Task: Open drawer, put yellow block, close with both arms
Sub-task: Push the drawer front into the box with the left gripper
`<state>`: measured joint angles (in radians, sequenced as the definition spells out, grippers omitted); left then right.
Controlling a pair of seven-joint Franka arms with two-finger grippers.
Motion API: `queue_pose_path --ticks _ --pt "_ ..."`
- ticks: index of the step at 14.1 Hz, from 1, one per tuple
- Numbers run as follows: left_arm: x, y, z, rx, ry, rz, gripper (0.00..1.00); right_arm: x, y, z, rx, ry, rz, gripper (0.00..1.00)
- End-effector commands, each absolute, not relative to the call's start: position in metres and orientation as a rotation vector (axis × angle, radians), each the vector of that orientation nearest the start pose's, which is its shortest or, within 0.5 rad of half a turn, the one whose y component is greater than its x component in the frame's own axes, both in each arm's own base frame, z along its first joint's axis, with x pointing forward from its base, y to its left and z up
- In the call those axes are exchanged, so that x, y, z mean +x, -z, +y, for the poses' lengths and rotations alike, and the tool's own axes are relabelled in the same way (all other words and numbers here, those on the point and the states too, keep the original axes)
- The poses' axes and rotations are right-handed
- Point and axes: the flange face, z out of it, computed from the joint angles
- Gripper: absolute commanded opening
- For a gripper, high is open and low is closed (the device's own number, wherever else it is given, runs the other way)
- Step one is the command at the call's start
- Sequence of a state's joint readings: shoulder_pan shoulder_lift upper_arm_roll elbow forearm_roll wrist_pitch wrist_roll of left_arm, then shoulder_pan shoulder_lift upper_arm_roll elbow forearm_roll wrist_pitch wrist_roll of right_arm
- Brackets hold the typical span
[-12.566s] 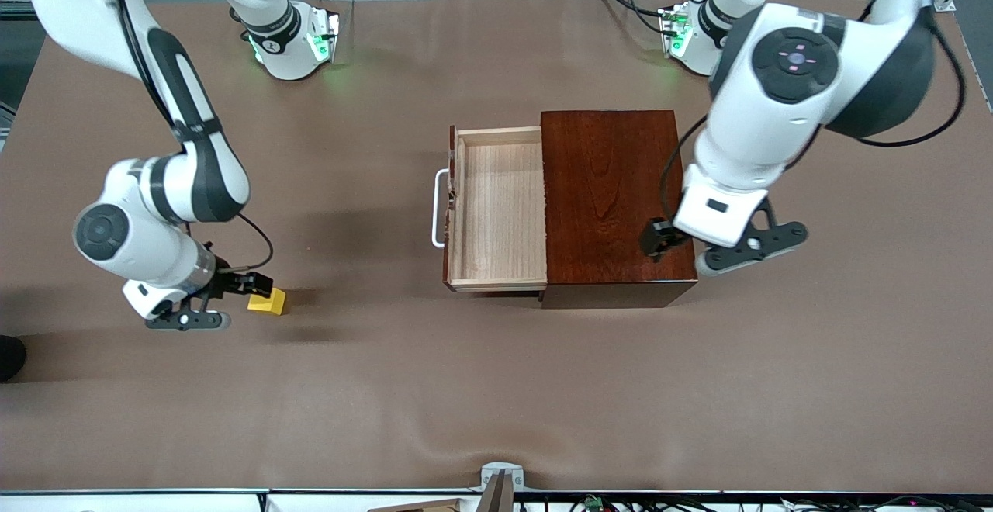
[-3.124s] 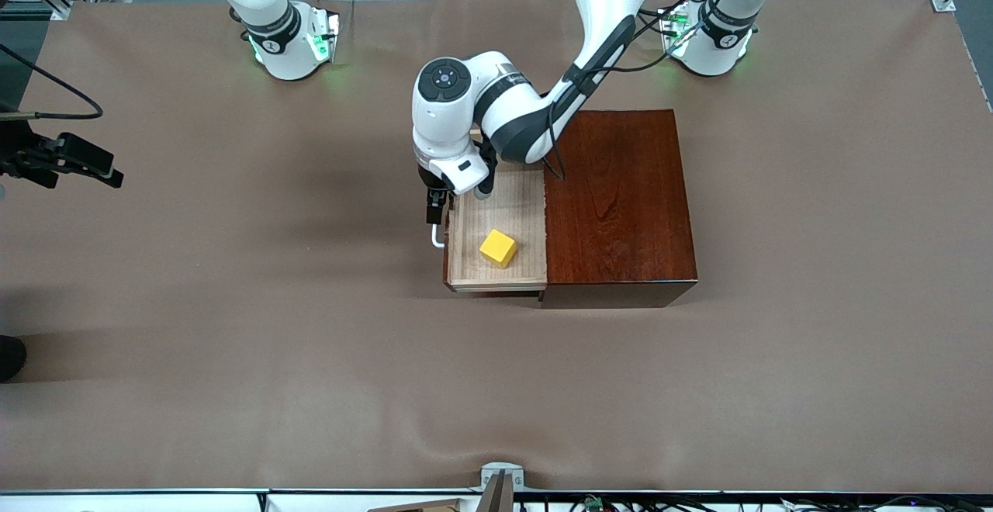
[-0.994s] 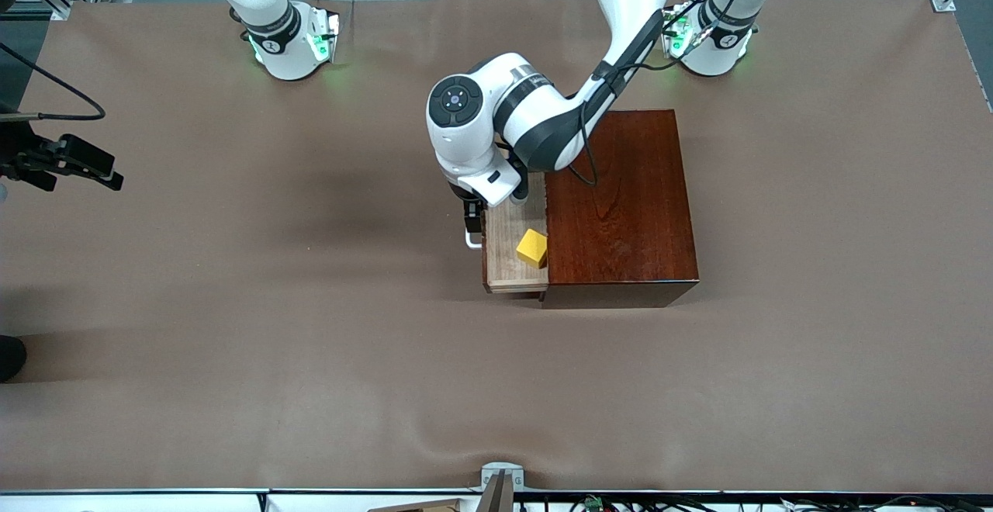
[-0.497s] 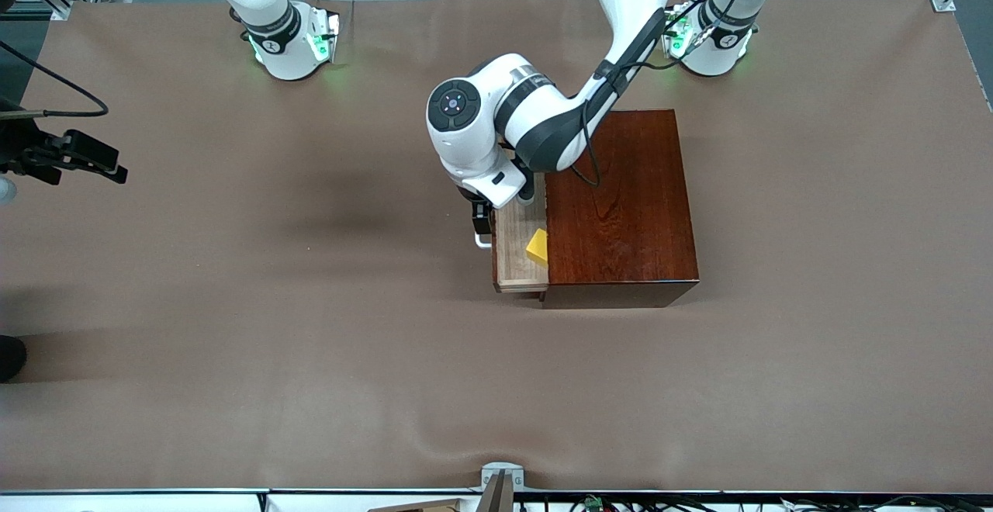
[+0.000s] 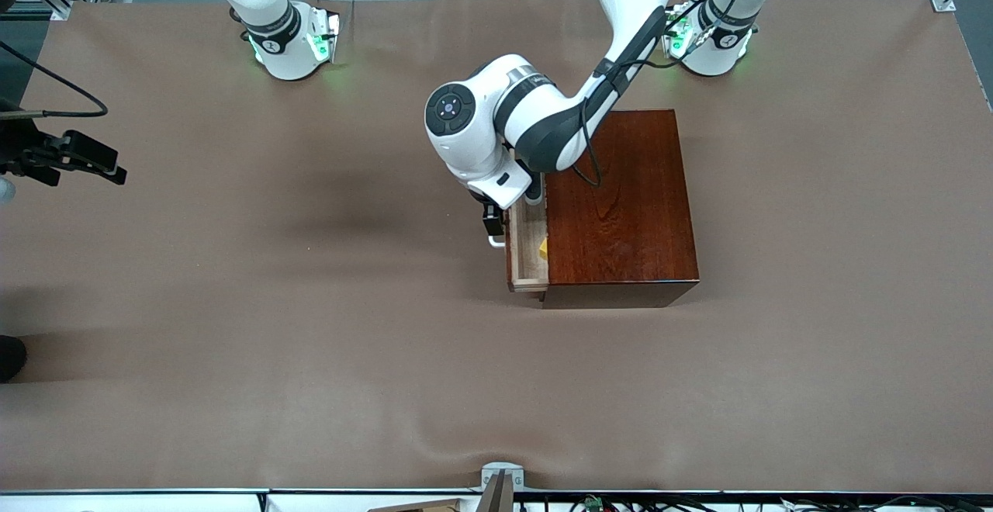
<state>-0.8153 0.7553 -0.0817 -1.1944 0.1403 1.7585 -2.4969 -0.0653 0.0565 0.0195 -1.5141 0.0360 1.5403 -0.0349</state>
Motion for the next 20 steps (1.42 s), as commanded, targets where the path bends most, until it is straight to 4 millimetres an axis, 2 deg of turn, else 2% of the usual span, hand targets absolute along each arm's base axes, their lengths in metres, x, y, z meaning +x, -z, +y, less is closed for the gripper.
queue_pose_path --ticks 1,3,6,8,10,14,18,20 --pt "0.494 -0.273 -0.501 2.437 -0.439 2.479 1.0 0.563 -0.622 -0.022 -3.115 -0.029 0.002 1.0" --pt "0.503 -0.272 -0.488 2.431 -0.495 2.502 1.0 0.563 -0.622 -0.022 -3.115 -0.032 -0.001 1.0" --pt "0.507 -0.273 -0.483 2.434 -0.539 2.507 1.0 0.562 -0.622 -0.022 -3.115 -0.036 -0.003 1.0" --pt "0.505 -0.277 -0.487 2.431 -0.542 2.495 1.0 0.562 -0.622 -0.023 -3.115 -0.036 -0.001 1.0" --pt "0.503 -0.29 -0.494 2.416 -0.531 2.478 1.0 0.562 -0.621 -0.022 -3.115 -0.039 -0.005 1.0" --pt "0.48 -0.303 -0.52 2.444 -0.516 2.411 1.0 0.561 -0.622 -0.024 -3.127 -0.045 0.0 1.0" --pt "0.481 -0.348 -0.526 2.385 -0.496 2.368 1.0 0.561 -0.622 -0.024 -3.139 -0.048 0.0 1.0" --pt "0.487 -0.376 -0.521 2.35 -0.526 2.338 1.0 0.561 -0.622 -0.024 -3.138 -0.048 0.0 1.0"
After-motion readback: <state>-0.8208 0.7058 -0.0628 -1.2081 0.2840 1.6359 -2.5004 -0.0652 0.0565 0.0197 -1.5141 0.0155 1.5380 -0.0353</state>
